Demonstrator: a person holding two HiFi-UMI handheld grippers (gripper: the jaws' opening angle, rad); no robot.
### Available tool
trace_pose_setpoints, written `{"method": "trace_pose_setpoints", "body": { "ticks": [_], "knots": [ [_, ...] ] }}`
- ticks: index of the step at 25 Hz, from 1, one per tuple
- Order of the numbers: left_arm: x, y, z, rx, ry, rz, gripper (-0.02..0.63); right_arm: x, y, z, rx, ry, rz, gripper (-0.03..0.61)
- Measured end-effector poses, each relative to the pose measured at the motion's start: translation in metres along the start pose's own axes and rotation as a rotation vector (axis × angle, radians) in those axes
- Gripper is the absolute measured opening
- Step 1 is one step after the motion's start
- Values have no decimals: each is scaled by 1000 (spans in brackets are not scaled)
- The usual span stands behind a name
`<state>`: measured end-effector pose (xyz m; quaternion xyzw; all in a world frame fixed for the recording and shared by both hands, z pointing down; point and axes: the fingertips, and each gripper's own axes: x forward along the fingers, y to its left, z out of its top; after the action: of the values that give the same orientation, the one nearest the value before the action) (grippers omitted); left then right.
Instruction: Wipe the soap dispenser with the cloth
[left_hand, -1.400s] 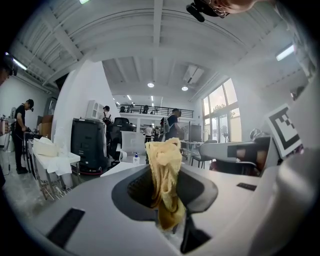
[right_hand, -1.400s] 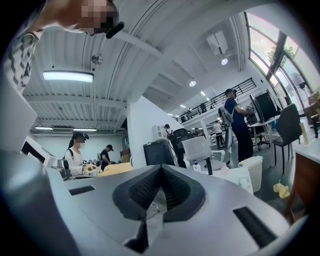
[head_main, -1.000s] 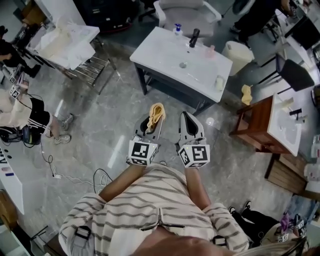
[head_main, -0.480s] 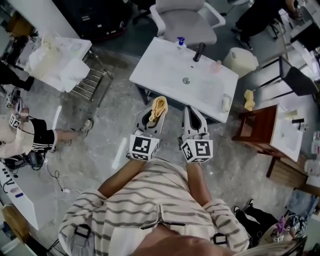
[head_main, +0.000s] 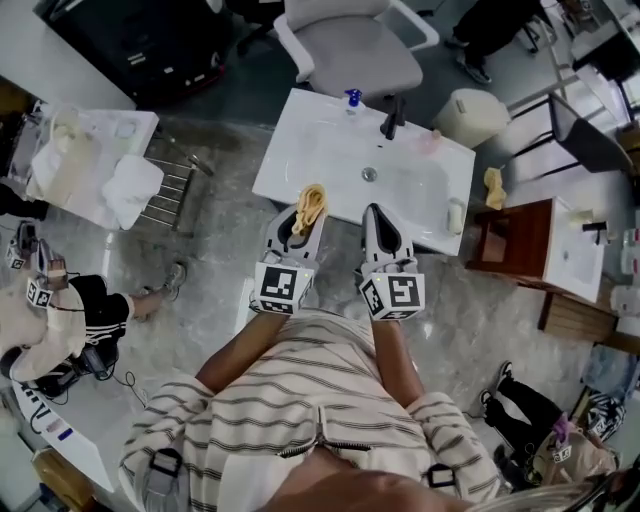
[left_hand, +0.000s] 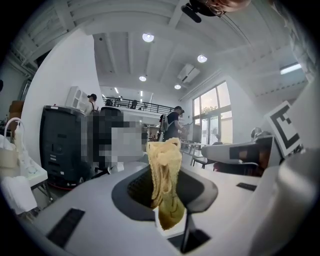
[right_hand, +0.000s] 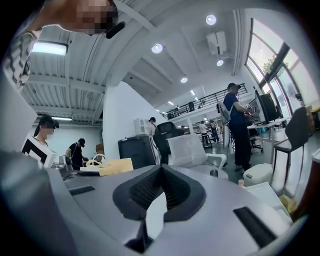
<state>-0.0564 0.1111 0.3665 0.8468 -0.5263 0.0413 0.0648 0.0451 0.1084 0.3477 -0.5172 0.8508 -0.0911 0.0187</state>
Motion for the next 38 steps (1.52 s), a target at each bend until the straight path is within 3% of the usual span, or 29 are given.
{"method": "trace_pose_setpoints", "body": {
  "ticks": [11,24,30,38],
  "knots": [
    [70,36,-13,0,39,-14,100,71,-34,-5,-4,26,-11,-5],
    [180,61,-29,21,89,35,100,159,-110,-29,15,73,15,-5],
    [202,82,-40,17,111,76,100,194,-126,-49,16,117,22,-6],
    [229,106,-58,7,119,49,100,240,-141,-79,13,148,-25,19]
  ]
}}
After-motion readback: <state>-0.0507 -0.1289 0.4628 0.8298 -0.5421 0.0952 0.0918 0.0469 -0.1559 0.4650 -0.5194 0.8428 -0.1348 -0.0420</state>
